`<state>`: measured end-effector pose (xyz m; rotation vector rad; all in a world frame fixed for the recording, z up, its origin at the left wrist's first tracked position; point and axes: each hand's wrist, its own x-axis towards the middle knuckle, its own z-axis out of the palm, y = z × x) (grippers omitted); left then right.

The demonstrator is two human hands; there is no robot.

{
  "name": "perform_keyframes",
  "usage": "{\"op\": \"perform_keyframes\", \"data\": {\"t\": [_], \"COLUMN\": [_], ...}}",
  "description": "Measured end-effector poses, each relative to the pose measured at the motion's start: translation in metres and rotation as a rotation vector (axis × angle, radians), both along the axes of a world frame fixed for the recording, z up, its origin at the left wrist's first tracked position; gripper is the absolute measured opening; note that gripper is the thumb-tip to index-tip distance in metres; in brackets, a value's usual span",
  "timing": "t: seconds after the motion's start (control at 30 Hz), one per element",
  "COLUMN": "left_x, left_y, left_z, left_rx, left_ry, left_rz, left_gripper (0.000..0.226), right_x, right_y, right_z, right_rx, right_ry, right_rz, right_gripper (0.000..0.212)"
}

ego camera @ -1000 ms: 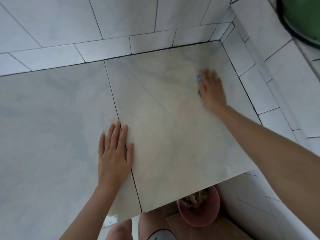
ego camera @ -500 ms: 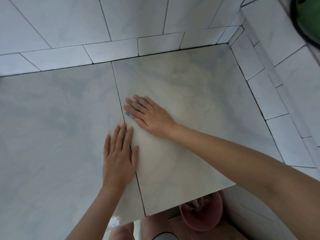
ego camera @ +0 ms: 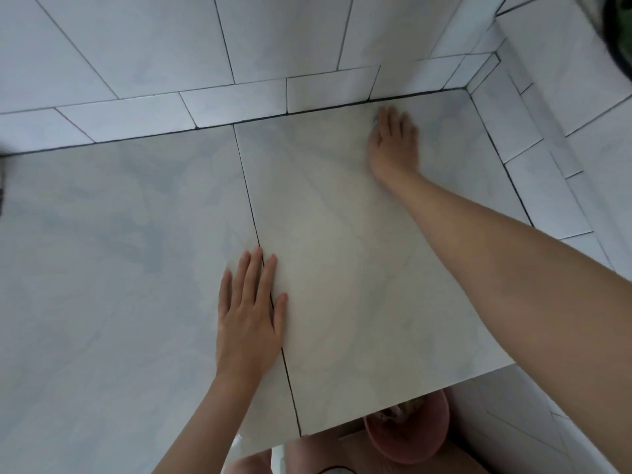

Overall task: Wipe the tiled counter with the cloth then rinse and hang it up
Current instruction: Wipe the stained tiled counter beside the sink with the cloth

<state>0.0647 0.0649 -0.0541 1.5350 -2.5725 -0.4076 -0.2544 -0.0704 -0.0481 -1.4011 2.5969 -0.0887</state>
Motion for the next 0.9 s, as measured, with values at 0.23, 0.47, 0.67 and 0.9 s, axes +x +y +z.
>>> {"op": "perform_keyframes", "data": {"t": [0.23, 0.47, 0.67, 0.9], "left_x": [0.001, 0.003, 0.002, 0.006], "left_y": [-0.001, 0.000, 0.001, -0.001], "left_z": [-0.002, -0.002, -0.001, -0.005], "left_rx": [0.006, 0.010, 0.007, 0.025], "left_ry": [0.000, -0.003, -0.001, 0.007], "left_rz": [-0.001, -0.014, -0.016, -0.044], "left_gripper": [0.055, 0.056, 0.056, 0.057], "right_x": [0.142, 0.081, -0.065, 0.045], "right_y": [-0.005, 0.093, 0.186, 0.205], "right_z": [-0.005, -0.009, -0.007, -0.009], "right_rx": [0.014, -0.029, 0.039, -0.075], "right_ry": [0.040, -0.018, 0.075, 0.004], "right_rz": [0.691, 0.767, 0.032, 0.054], "right_gripper": [0.050, 0.052, 0.064, 0.054]}}
